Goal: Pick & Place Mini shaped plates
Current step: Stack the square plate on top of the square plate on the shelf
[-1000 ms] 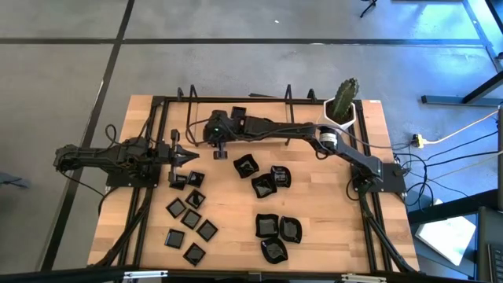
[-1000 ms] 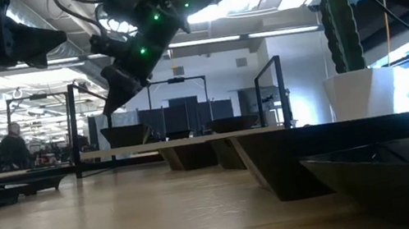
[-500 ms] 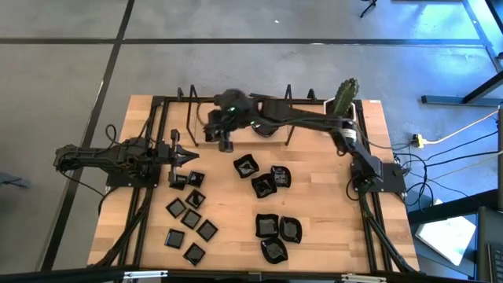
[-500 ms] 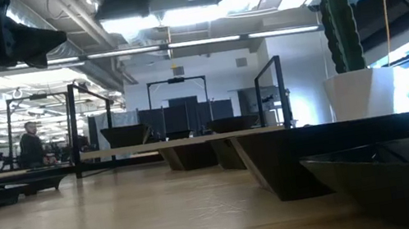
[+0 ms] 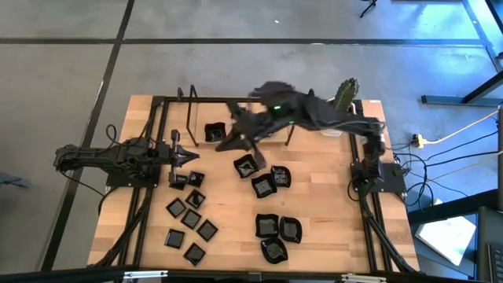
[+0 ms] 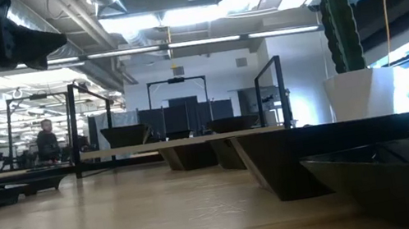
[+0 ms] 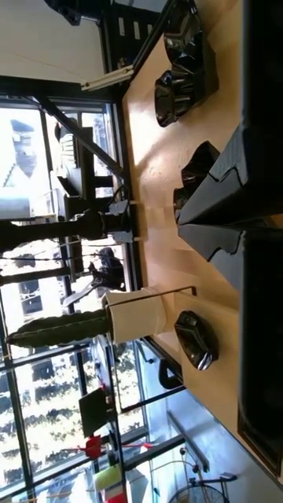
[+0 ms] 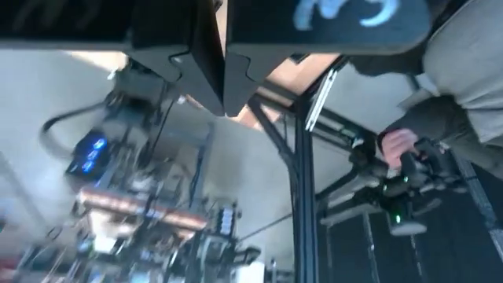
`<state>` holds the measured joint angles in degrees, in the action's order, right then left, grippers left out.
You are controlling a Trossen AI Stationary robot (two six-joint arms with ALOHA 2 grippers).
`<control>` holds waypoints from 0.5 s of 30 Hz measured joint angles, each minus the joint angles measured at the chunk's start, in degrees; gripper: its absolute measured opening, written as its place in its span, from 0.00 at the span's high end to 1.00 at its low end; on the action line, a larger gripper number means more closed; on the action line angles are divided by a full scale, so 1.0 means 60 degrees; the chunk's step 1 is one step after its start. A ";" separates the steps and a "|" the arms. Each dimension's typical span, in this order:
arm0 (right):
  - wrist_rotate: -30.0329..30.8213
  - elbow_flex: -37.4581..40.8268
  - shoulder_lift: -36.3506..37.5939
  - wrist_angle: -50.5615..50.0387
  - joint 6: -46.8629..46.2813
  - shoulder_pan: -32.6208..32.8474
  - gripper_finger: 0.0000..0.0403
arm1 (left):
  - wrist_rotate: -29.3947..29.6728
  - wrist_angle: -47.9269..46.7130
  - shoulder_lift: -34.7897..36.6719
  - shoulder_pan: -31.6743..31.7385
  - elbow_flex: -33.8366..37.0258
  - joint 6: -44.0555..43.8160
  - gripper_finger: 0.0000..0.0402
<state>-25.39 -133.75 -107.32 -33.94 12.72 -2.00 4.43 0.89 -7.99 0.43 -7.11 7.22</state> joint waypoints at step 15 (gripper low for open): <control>0.2938 -0.0004 0.2312 -0.2505 -0.0262 0.0166 0.99 | 0.0002 -0.0240 0.0000 0.0000 0.0000 0.0162 0.99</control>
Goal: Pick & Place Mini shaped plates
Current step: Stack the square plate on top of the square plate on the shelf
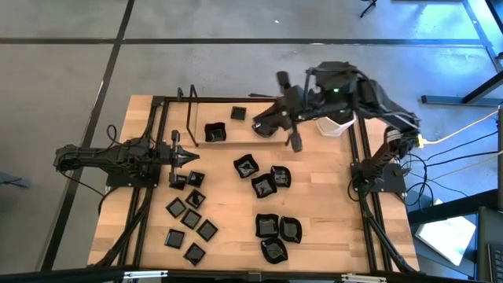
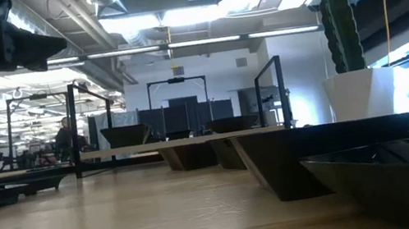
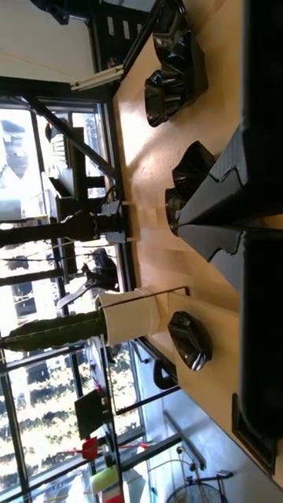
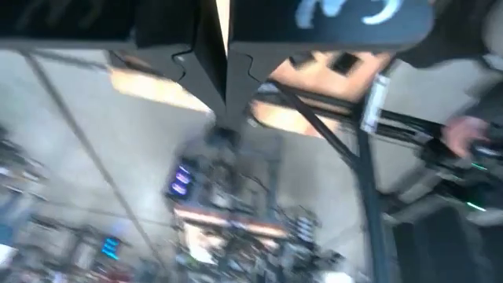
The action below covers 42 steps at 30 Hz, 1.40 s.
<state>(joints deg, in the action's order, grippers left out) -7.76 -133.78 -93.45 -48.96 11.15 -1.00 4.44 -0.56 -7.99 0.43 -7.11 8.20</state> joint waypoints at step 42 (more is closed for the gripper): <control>0.3006 1.7868 1.3363 0.8231 0.0368 0.1727 0.99 | 0.0481 0.0058 0.0000 0.0000 0.0000 0.0013 0.99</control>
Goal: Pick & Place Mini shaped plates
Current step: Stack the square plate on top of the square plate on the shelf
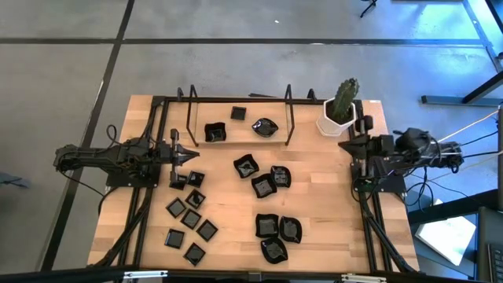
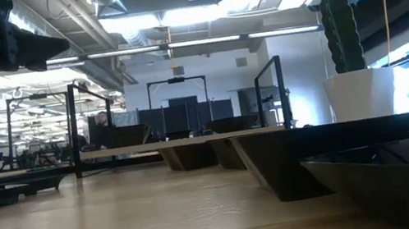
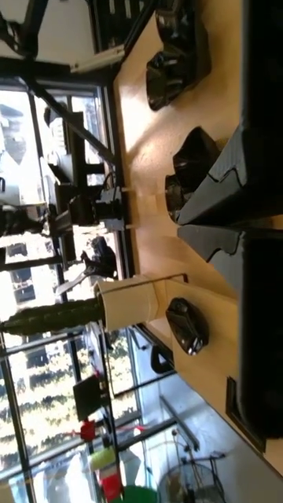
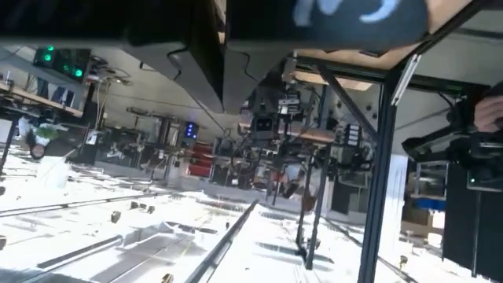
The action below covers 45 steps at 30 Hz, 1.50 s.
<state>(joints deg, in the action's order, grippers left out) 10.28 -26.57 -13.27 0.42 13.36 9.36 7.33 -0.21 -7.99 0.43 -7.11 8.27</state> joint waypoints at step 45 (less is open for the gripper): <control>-0.1653 0.4368 0.0924 0.3090 -0.0636 -0.2046 0.99 | 0.3898 -0.9433 -0.7046 0.0204 -0.9257 -0.1553 0.99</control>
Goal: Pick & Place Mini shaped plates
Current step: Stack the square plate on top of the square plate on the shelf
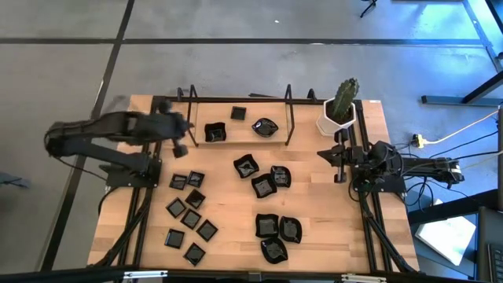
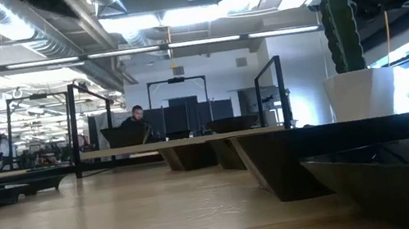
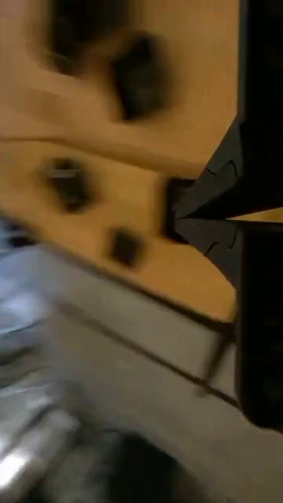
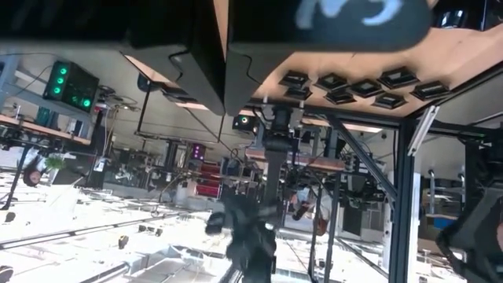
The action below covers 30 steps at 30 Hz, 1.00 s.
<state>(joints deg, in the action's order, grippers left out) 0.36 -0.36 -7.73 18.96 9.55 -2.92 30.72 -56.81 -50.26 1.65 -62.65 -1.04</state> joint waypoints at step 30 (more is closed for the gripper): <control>-0.0430 -0.0004 -0.0004 -0.0768 -0.0275 0.0007 0.99 | -0.3630 -0.0251 -0.4240 -0.1807 0.1283 -0.5222 0.50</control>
<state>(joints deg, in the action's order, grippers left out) -2.22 -0.38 -7.75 14.35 7.90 -2.87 8.94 -58.31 -75.71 -9.19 -54.96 -32.37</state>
